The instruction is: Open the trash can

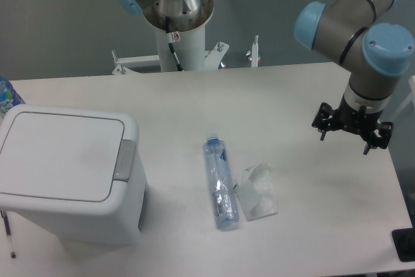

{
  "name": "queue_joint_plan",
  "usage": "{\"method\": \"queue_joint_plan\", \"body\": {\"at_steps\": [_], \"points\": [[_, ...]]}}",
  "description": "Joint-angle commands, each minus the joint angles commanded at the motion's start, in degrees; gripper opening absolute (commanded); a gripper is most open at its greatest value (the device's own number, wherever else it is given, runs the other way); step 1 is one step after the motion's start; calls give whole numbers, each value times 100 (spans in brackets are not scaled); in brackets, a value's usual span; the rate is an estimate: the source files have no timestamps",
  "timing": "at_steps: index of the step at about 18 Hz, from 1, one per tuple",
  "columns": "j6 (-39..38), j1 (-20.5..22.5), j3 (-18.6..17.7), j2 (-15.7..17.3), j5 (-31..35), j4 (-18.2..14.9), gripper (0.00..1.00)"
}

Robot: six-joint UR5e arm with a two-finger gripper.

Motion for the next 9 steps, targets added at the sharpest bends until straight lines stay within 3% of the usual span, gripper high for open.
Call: {"method": "queue_joint_plan", "body": {"at_steps": [9], "points": [[9, -9, 0, 0, -35, 0, 100]]}}
